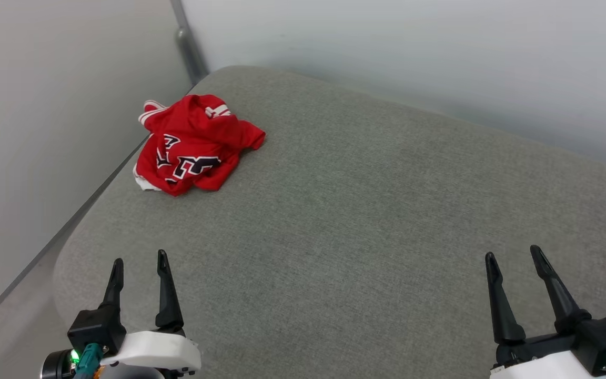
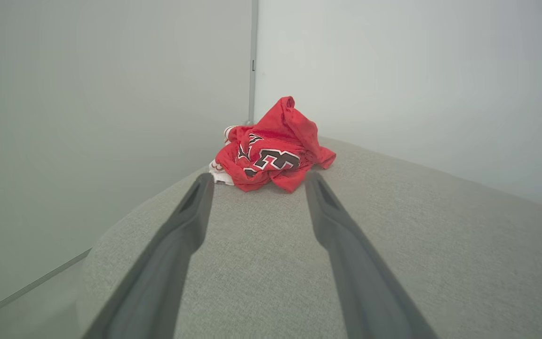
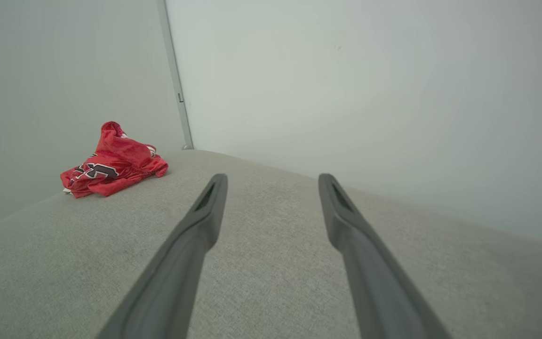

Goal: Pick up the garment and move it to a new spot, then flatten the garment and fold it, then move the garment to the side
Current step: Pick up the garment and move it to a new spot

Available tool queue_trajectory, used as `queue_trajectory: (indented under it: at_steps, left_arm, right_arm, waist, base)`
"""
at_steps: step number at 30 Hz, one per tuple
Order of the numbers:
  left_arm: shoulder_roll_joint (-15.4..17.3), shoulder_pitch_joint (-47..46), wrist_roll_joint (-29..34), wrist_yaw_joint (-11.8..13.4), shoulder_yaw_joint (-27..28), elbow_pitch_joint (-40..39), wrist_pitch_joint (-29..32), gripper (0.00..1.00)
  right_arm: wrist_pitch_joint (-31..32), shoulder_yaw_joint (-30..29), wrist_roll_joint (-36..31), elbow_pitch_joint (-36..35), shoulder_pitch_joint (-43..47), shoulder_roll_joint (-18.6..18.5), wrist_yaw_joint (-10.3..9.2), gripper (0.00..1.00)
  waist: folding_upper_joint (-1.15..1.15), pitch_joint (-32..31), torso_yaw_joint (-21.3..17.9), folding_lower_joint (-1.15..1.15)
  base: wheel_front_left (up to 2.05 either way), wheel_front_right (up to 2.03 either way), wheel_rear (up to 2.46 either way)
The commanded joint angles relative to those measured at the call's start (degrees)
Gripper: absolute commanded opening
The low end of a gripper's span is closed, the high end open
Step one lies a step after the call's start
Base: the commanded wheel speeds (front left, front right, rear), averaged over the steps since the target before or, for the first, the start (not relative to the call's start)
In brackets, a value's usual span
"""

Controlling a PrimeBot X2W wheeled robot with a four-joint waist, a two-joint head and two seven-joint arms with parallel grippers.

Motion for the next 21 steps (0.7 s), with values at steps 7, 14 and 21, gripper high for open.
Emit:
queue_trajectory:
  at_steps: [7,14,21]
  left_arm:
    - [-0.01,-0.01,-1.48,0.03,0.52,0.45,-0.16,1.00]
    - [-0.03,-3.17,-2.51,-2.10,2.23,2.67,-0.16,1.00]
    - [1.76,-13.98,-2.98,-8.55,9.84,7.10,-0.16,1.00]
  right_arm:
    - [-0.14,0.52,-1.05,0.22,-1.20,-0.04,-0.02,1.00]
    - [-0.14,0.09,-1.58,-0.39,-1.92,-0.04,-0.02,1.00]
    - [-0.14,-0.58,-4.26,-2.48,-4.22,-0.05,-0.02,1.00]
  waist:
    - [0.00,1.17,2.56,0.00]
    - [0.00,1.97,1.72,0.00]
    - [0.00,6.93,-1.73,0.00]
  base:
    - [0.00,0.00,0.00]
    - [0.00,0.00,0.00]
    - [0.00,0.00,0.00]
